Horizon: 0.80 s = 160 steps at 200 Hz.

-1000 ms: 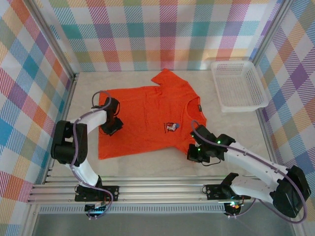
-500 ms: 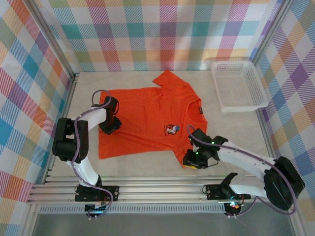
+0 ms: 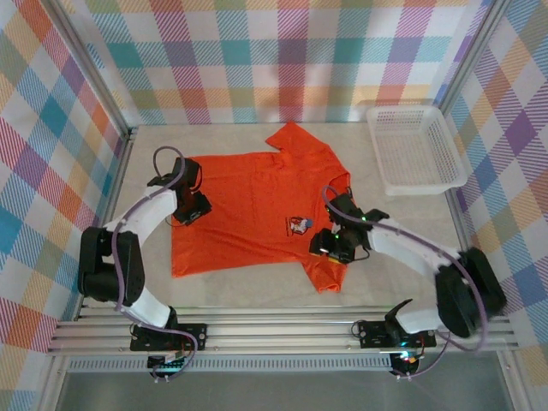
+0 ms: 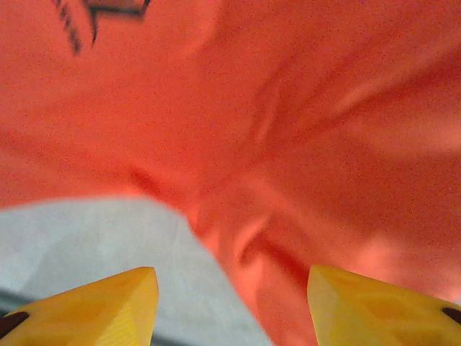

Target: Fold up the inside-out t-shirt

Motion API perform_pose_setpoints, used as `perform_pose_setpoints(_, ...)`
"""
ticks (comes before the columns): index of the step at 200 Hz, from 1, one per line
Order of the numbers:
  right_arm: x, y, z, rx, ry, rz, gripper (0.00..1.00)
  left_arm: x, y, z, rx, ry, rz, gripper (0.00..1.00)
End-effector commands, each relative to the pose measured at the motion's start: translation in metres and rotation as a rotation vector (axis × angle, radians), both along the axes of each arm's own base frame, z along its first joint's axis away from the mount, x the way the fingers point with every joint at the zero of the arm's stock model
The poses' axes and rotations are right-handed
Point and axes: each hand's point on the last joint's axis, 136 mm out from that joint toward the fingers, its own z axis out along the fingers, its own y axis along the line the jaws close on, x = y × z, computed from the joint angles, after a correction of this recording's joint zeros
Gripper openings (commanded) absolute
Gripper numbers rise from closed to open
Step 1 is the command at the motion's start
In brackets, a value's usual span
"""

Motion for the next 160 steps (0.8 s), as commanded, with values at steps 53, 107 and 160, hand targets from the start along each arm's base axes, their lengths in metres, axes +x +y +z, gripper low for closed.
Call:
perform_pose_setpoints(53,0.036,-0.054,-0.059,-0.132,0.061,-0.150,0.60,-0.029,0.047,-0.064,0.057,0.169,0.115,0.45)
perform_pose_setpoints(107,0.017,-0.059,-0.034,-0.086,0.022,-0.181,0.62,-0.019,0.052,-0.075,0.087,0.217,0.095,0.50)
perform_pose_setpoints(160,0.024,-0.061,0.013,-0.119,-0.087,-0.043,0.82,-0.043,0.069,0.003,0.223,0.171,0.085,0.56)
